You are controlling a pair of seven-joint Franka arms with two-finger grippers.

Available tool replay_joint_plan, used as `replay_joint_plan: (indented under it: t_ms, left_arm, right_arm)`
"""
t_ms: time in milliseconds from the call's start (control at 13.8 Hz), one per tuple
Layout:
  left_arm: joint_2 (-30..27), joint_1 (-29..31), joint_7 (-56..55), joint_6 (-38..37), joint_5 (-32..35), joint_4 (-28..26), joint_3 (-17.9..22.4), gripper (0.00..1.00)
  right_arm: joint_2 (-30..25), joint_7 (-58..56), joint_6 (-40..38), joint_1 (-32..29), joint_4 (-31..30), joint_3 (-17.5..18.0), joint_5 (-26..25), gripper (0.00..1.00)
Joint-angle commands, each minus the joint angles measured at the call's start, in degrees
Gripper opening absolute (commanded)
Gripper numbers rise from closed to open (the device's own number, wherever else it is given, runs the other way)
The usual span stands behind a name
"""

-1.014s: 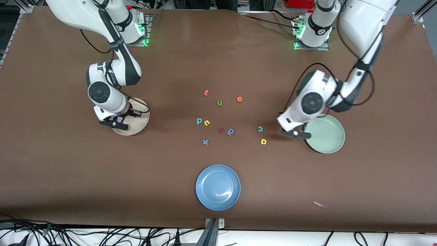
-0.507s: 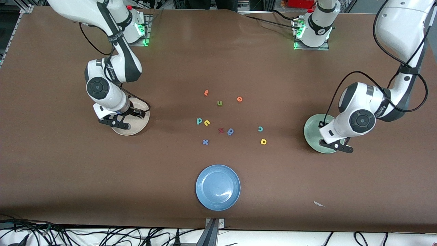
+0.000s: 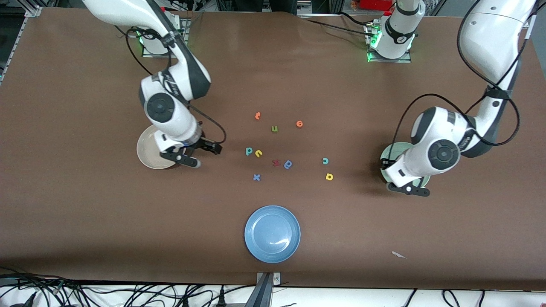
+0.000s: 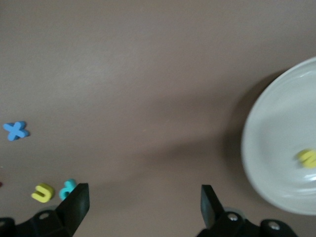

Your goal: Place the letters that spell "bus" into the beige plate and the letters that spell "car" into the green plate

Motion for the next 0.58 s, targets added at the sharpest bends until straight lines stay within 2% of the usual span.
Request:
replay_joint_plan:
  t_ms: [0, 72, 217, 507]
  left_arm:
    - [4.88, -5.64, -7.97, 0.24, -1.36, 5.0, 0.28, 1.0]
    - [5.59, -6.96, -9.73, 2.25, -1.62, 5.18, 0.28, 1.0]
    - [6.38, -9.6, -12.28, 7.52, -1.8, 4.22, 0.28, 1.0]
    - [8.05, -14.52, -21.6, 11.14, -1.18, 3.52, 0.36, 1.0]
  right_arm:
    - [7.78, 14.37, -0.56, 5.25, 9.58, 0.28, 0.61, 1.0]
    - [10.24, 18.33, -1.0, 6.31, 13.01, 0.28, 0.44, 1.0]
    - [13.32, 23.01, -1.0, 9.65, 15.67, 0.28, 0.08, 1.0]
    - [19.47, 38.73, 0.23, 12.12, 22.17, 0.19, -0.18, 1.0]
